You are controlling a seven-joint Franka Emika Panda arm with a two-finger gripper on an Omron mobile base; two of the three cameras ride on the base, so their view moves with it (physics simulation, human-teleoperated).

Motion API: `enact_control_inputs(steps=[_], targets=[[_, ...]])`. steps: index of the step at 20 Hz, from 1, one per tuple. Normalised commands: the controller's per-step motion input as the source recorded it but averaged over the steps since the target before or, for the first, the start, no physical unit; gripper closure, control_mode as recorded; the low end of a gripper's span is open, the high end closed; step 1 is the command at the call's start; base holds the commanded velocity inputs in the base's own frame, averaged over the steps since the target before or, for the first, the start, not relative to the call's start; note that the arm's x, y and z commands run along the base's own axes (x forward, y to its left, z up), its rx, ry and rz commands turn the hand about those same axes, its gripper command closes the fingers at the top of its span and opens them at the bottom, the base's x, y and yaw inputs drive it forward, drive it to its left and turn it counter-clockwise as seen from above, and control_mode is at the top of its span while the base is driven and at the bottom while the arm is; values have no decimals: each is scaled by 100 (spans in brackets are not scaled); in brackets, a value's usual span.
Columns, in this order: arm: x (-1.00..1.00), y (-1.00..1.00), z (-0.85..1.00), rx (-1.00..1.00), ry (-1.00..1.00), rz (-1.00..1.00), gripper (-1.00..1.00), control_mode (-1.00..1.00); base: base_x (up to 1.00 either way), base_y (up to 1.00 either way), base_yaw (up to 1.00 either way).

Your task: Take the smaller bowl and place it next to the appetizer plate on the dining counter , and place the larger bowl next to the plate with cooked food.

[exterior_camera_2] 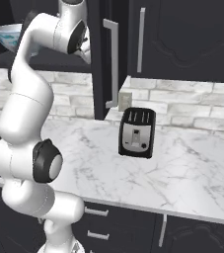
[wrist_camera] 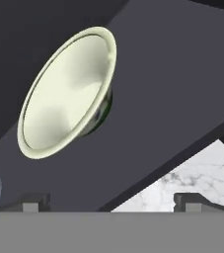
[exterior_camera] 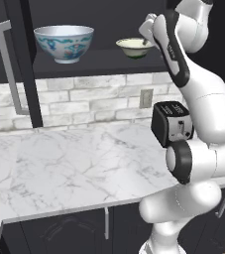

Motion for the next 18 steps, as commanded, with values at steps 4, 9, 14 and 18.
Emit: enact_control_inputs(steps=[4,9,14,18], targets=[[44,0,0,7,-8,-13,-100,-100,0,0,0],[20,-10,0,11,9,-1,-100,-100,0,0,0],[32,0,0,8,14,0,-100,-100,0,0,0],[11,0,16,13,8,0,-100,-100,0,0,0]])
